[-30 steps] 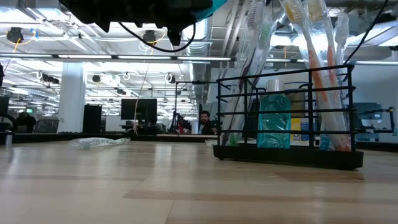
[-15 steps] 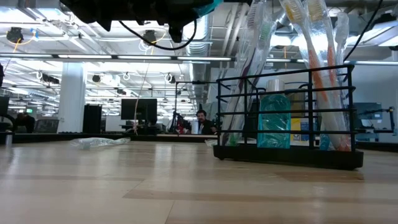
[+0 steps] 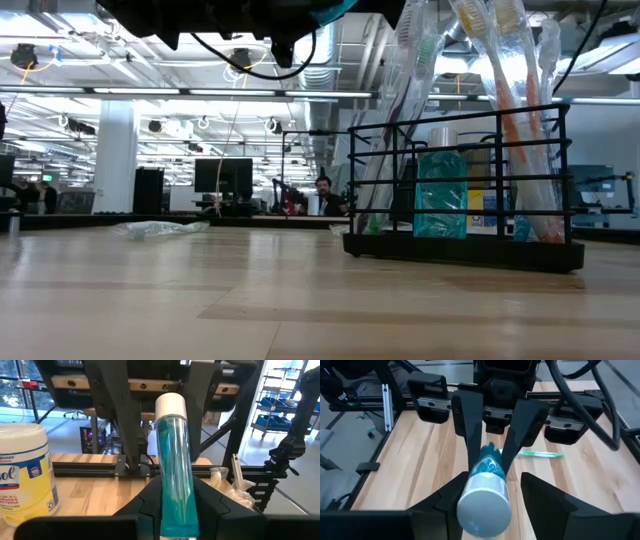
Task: Pick & Place toothbrushing station
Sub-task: Put the blue mouthwash into the mesh organizer
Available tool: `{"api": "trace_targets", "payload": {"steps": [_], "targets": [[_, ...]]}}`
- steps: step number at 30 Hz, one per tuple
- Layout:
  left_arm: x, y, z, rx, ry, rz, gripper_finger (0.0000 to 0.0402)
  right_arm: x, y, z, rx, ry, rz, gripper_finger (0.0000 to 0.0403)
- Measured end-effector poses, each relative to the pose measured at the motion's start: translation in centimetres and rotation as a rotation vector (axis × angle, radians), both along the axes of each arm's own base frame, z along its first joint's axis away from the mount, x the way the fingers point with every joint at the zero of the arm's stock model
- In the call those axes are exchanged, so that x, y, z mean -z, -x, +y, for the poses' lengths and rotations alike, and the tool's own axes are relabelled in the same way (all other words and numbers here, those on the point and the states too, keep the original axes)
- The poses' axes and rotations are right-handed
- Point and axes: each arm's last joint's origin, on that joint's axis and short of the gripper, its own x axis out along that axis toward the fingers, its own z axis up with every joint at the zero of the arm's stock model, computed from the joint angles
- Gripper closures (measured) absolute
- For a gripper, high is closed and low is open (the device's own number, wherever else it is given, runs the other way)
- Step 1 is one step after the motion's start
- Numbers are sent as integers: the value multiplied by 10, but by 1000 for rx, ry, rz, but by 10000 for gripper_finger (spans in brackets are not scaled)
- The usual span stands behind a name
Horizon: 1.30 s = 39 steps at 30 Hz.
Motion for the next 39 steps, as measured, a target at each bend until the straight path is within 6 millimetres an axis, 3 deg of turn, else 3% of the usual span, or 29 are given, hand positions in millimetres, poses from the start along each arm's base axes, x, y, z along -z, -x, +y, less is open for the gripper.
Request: {"api": "trace_targets", "payload": {"steps": [14,23,29,39], "targets": [[0,0,0,2,0,4,338,-1,1,1,-5,-30,2,242],[1,0,0,1,0,13,339,0,2,1,-4,-35,14,270],[1,0,0,1,3,14,339,-10,3,6,-27,-41,7,300],[4,0,0,4,-1,36,339,-5,0,6,-37,-44,50,291]]}}
